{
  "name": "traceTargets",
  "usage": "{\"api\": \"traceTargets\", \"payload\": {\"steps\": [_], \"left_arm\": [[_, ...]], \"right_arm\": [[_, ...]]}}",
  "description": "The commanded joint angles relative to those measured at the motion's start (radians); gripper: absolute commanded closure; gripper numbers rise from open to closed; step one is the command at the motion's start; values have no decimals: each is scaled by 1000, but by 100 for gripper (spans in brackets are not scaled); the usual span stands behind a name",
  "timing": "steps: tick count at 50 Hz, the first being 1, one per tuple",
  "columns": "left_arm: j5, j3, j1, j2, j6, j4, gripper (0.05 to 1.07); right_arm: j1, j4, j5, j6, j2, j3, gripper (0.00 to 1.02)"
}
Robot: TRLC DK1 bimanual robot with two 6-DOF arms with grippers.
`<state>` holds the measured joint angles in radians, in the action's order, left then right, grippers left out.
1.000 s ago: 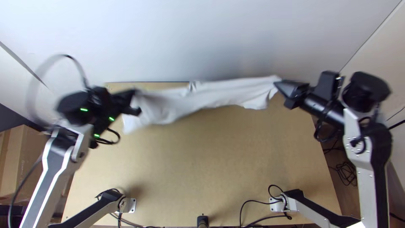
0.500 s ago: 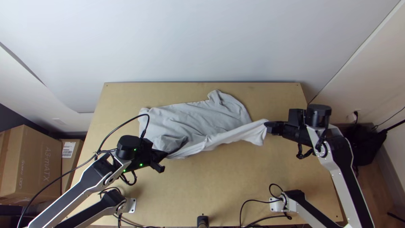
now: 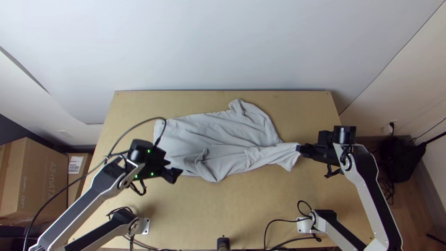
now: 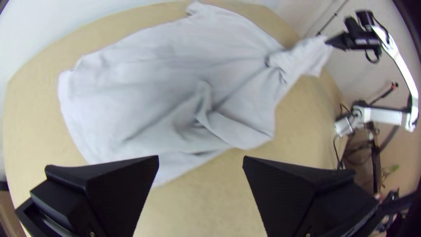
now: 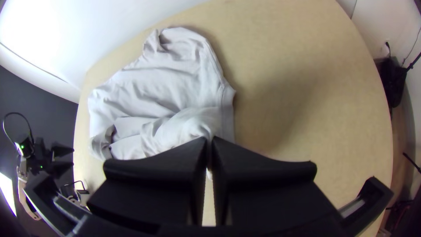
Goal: Fold the t-shirt
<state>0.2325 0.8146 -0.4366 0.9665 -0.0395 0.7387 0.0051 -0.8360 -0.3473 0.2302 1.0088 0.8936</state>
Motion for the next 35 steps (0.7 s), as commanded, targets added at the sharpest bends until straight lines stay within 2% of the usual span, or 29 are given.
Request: {"api": "traceTargets", "payload": {"steps": [1,4,6,14,21,27,35], "left_arm": [[14,78,70,95,24,-50,27],[13,116,95,155,-5,-68,46],[13,135,95,184,-13,-70,50],[-16,205,53,270,-37,-68,50],[-102,264,-40,362,-59,-70,49],[-165,291,-103,439,-77,-119,49],[-194,328,-148,538,-82,-156,49]], "right_arm": [[-4,-3,7,-9,-19,-47,100],[-2,-5,7,-9,-27,-68,100],[-2,-5,7,-8,-33,-79,100],[-1,-3,5,0,-55,-108,100],[6,0,5,9,-68,-127,100],[19,0,7,21,-84,-134,100],[21,0,7,29,-116,-139,100]]}}
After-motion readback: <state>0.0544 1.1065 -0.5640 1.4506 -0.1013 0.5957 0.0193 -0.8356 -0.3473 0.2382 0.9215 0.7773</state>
